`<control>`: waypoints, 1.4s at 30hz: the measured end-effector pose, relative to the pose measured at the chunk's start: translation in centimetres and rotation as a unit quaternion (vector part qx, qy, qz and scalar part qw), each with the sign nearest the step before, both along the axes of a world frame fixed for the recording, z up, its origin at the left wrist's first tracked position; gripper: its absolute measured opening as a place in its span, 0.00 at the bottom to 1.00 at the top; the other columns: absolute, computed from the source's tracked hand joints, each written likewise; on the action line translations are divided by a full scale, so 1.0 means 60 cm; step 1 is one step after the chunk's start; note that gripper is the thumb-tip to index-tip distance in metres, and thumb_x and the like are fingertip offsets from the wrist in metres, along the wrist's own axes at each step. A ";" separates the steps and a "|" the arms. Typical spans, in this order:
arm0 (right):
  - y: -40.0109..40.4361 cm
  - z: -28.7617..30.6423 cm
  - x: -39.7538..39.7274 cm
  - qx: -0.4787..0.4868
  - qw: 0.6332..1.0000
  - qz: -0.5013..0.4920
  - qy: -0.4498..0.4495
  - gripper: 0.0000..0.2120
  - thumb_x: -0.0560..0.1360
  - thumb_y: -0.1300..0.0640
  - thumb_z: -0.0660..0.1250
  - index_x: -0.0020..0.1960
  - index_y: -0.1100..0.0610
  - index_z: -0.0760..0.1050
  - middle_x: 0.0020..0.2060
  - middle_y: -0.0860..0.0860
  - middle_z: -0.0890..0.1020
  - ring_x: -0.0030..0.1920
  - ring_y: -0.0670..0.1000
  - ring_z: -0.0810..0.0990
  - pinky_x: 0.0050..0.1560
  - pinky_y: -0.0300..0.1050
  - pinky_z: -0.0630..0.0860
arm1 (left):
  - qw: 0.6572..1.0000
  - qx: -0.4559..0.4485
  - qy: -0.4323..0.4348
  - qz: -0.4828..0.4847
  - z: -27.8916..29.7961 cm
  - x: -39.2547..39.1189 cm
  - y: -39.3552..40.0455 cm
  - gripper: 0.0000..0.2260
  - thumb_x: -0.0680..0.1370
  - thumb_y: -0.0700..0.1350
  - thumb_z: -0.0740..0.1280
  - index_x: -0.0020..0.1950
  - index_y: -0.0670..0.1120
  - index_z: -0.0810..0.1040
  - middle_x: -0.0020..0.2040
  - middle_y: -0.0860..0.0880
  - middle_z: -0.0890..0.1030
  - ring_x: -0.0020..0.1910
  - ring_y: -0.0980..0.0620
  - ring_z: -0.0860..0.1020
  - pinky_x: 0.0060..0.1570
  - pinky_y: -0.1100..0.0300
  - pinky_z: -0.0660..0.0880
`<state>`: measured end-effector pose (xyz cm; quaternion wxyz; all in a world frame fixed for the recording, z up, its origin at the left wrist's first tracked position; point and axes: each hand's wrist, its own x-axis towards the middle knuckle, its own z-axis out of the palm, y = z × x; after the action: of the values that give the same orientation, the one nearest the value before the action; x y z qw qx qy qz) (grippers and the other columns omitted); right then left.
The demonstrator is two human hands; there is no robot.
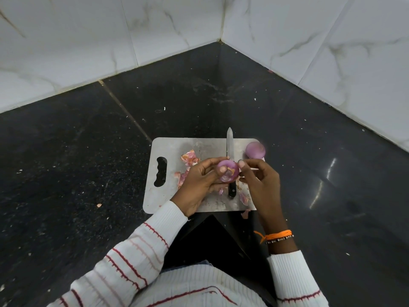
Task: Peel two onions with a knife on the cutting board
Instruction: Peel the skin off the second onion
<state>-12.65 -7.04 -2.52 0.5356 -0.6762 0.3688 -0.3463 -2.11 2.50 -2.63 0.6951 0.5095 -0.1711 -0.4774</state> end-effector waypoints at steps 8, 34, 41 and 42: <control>-0.008 -0.011 -0.002 -0.025 0.999 -0.034 0.032 0.03 0.73 0.63 0.69 0.41 0.57 0.80 0.36 0.52 0.82 0.39 0.53 0.82 0.41 0.47 0.80 | 0.999 0.002 0.011 -0.036 0.001 -0.003 0.001 0.11 0.77 0.38 0.64 0.58 0.46 0.77 0.58 0.42 0.80 0.54 0.45 0.81 0.50 0.56 0.81; 0.009 0.012 0.002 -0.083 0.995 -0.028 0.045 0.05 0.68 0.63 0.72 0.40 0.55 0.81 0.33 0.45 0.82 0.36 0.42 0.82 0.41 0.32 0.76 | 0.999 -0.036 0.027 -0.028 0.005 -0.006 0.000 0.12 0.79 0.32 0.59 0.58 0.44 0.75 0.64 0.38 0.74 0.54 0.49 0.80 0.50 0.59 0.80; 0.006 0.004 0.001 -0.109 0.992 -0.031 0.060 0.08 0.69 0.67 0.70 0.40 0.55 0.81 0.32 0.46 0.82 0.35 0.41 0.80 0.40 0.28 0.75 | 0.999 -0.025 0.037 -0.025 -0.001 -0.004 0.000 0.11 0.79 0.33 0.60 0.58 0.45 0.75 0.63 0.39 0.75 0.52 0.48 0.81 0.51 0.58 0.80; 0.004 0.003 0.000 -0.103 0.993 -0.029 0.056 0.08 0.70 0.68 0.69 0.40 0.55 0.81 0.33 0.47 0.82 0.35 0.41 0.80 0.40 0.29 0.75 | 0.999 -0.023 0.039 -0.024 0.000 -0.004 -0.001 0.11 0.79 0.34 0.60 0.58 0.45 0.75 0.63 0.39 0.75 0.53 0.47 0.81 0.50 0.58 0.80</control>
<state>-12.68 -6.79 -2.32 0.4313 -0.7349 0.3805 -0.3593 -2.34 2.43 -2.66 0.7015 0.4699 -0.1666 -0.5093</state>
